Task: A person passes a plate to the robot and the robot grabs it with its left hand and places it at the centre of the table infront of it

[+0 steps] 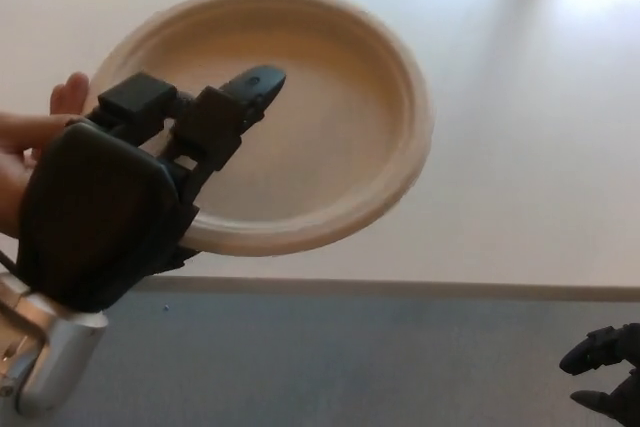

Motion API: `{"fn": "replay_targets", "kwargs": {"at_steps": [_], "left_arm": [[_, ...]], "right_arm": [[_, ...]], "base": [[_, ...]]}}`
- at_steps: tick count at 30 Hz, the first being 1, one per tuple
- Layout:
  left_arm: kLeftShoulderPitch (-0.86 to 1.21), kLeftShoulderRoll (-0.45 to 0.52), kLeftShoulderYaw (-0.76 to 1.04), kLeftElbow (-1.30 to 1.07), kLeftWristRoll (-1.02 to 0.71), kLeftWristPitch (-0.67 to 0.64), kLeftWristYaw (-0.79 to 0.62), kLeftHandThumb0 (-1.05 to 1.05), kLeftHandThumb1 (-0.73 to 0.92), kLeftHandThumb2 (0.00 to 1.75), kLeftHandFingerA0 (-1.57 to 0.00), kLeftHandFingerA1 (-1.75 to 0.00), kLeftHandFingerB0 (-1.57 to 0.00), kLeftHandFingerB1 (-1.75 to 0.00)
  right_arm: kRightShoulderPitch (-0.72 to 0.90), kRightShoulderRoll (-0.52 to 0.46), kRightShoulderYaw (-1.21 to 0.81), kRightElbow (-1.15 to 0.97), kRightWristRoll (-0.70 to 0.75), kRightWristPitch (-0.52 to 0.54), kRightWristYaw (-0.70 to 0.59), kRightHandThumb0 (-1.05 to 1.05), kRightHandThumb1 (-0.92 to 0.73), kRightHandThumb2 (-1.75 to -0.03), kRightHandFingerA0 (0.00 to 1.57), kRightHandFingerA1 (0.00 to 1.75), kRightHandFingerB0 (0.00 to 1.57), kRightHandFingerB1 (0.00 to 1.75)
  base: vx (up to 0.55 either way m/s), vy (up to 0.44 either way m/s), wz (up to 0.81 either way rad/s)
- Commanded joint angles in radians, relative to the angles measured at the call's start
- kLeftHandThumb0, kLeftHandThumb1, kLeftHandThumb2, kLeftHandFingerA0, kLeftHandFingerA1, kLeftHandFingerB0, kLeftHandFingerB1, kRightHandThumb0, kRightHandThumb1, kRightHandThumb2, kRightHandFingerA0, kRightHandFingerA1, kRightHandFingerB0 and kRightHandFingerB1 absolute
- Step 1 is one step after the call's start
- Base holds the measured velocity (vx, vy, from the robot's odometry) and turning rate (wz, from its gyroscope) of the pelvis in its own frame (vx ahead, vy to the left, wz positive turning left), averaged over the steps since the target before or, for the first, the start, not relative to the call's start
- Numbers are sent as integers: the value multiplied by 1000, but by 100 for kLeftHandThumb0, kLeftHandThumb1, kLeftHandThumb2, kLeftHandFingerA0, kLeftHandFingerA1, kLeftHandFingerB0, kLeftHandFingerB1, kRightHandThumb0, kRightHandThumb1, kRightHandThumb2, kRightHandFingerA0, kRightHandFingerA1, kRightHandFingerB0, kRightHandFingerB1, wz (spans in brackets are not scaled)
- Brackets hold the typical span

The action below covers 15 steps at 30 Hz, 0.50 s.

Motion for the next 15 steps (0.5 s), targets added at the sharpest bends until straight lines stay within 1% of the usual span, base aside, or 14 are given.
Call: {"fn": "replay_targets", "kwargs": {"at_steps": [1,2,3,4,5,6,7,8,9,10,11,12,14,15], "left_arm": [[-13,12,-23,15,63,6,148,-13,55,56,-97,-152,-59,-39],[-12,13,-26,14,56,3,153,-21,54,56,-99,-146,-71,-43],[-11,16,-30,14,53,4,159,-21,54,56,-99,-146,-71,-43],[-10,18,-32,16,58,-1,177,-24,51,57,-100,-145,-86,-50],[-9,21,-35,17,60,-2,188,-24,51,57,-100,-145,-86,-50],[-11,28,-37,26,67,-14,224,-11,57,57,-87,-159,-66,-107],[-12,31,-40,32,75,-19,248,-10,57,56,-81,-166,-53,-134],[-12,32,-44,34,82,-15,266,-10,57,56,-81,-166,-53,-134],[-14,34,-47,38,84,-18,280,-14,58,55,-79,-169,-49,-141],[-14,36,-51,42,84,-18,290,-17,57,56,-79,-167,-52,-136],[-14,37,-52,43,83,-18,293,-17,57,56,-79,-167,-52,-136],[-13,40,-56,46,77,-18,297,-15,58,57,-82,-167,-55,-131],[-16,44,-60,52,70,-16,299,-15,59,58,-83,-167,-56,-133],[-17,45,-63,54,62,-14,297,-16,57,58,-85,-166,-59,-133]], "right_arm": [[-13,-22,-12,0,3,-4,19,-57,-64,-58,51,65,40,50],[-14,-21,-11,3,1,-4,18,-57,-64,-58,51,64,40,49],[-15,-21,-11,4,0,-4,18,-57,-64,-58,51,64,40,49],[-17,-20,-8,7,-4,-1,15,-57,-64,-58,49,63,41,49],[-18,-20,-7,8,-5,0,14,-57,-64,-58,49,63,41,49],[-18,-20,-7,12,-5,-6,15,-57,-64,-58,49,63,41,49],[-19,-20,-8,15,-4,-9,16,-58,-64,-58,49,63,41,49],[-19,-20,-8,16,-4,-11,16,-58,-64,-58,49,63,41,49],[-19,-19,-11,18,0,-10,18,-57,-64,-58,51,62,39,48],[-19,-18,-13,20,2,-9,18,-57,-64,-58,52,63,39,48],[-19,-17,-13,21,3,-8,18,-57,-64,-58,52,63,39,48],[-20,-16,-14,24,2,-8,17,-56,-64,-58,52,62,40,48],[-28,-15,-12,28,-1,-3,16,-57,-64,-58,52,62,40,48],[-32,-15,-10,28,-3,-1,18,-56,-64,-58,50,62,41,48]], "base": [[0,0,0],[0,0,0],[0,0,0],[0,0,0],[0,0,0],[0,0,0],[0,0,0],[0,0,0],[0,0,0],[0,0,0],[0,0,0],[0,0,0],[0,0,0],[0,0,0]]}}
